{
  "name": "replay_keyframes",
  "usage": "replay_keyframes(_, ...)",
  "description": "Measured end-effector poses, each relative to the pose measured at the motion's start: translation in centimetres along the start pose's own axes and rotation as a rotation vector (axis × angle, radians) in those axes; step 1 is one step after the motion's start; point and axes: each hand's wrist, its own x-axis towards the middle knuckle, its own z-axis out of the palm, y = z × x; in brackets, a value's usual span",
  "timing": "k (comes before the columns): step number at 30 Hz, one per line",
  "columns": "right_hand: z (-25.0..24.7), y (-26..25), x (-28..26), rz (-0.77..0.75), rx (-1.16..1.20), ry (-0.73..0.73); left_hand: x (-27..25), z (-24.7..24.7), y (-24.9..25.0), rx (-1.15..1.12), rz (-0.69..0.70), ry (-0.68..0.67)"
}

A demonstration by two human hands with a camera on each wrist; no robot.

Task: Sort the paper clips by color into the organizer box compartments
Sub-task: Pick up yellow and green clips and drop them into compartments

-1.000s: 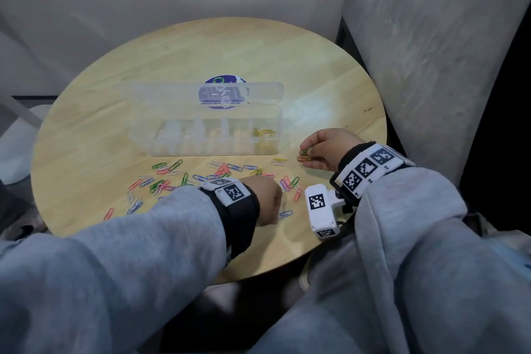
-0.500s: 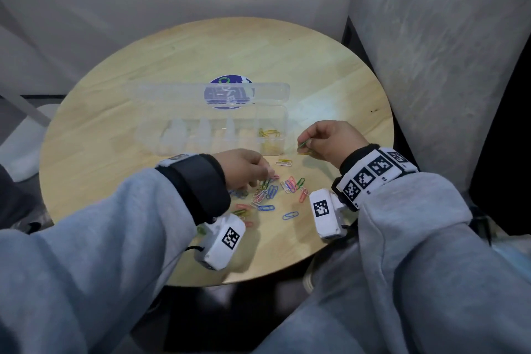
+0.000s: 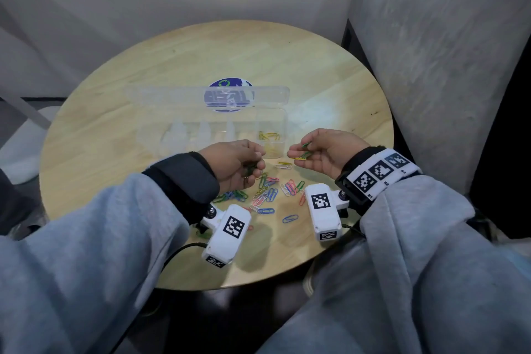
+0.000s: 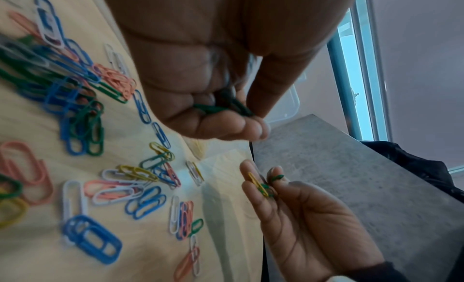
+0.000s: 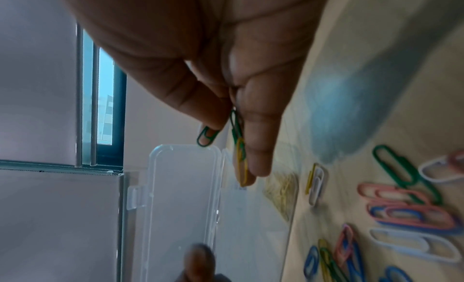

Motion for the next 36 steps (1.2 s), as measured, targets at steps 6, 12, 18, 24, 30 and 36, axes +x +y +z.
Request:
replay_keyframes(6,-0.1,0.6,0.4,-0.030,-0.032,-0.044,0.1,1.6,0.2,0.319,-0.067,0.033)
replay_keyframes(12,0.8,0.5,-0.4,-0.050,-0.109,-0.140,0.7,2.7,-0.1,0.417,-0.076,0.015)
replay_keyframes(18,1.5,0.4,-1.2,-0.100,-0.206,-0.168,1.5,2.6,-0.3,0.376,-0.078,0.063)
replay_keyframes(24,1.2,0.3,-0.8,-0.114,-0.185,-0.078,1.8,2.4,-0.5,0.476,-0.071,0.073)
replay_keyframes(30,0.7,-0.4,-0.7,0.010,-0.071,0.036,1.7,0.9,0.0,0.777,-0.005,0.168)
replay_keyframes(36,0.8,-0.4,-0.5,0.151,-0.348,0.039,1.6,0.1,-0.2,0.928,0.055,0.203)
